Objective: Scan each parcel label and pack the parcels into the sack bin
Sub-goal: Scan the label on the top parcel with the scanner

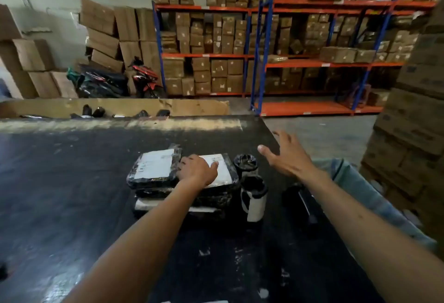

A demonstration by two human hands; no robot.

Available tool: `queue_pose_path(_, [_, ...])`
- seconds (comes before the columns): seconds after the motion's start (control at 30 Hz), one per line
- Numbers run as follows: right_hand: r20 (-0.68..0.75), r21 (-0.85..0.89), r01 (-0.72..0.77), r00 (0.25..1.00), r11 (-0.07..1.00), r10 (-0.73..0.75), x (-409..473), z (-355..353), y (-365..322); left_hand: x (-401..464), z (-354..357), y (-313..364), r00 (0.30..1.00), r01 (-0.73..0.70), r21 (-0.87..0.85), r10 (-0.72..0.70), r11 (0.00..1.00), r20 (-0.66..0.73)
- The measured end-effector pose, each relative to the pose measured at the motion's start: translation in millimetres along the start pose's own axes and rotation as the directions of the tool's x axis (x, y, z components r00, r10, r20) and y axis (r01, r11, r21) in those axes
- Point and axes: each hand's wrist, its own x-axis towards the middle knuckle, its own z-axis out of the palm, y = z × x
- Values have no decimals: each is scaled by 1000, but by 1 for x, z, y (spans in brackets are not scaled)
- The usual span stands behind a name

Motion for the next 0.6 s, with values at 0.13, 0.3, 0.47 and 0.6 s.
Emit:
queue_pose_path(0.13, [96,-34,-147,984,989,150,-15,30,46,5,17,-7,981,179,-130,-167,975,99])
queue_pose_path(0.3, [118,-113,-276,950,955,289,-19,59,98,22,12,-10,961,247,-249,-204,936,187])
queue_pose_path(0.47, [143,-151,-365,911,919,386,-19,76,141,37,16,-12,952,250,-367,-160,896,259])
queue_pose_path(0.6, [203,-93,-411,884,907,422,-11,89,166,42,16,-4,958,207,-249,-145,946,247])
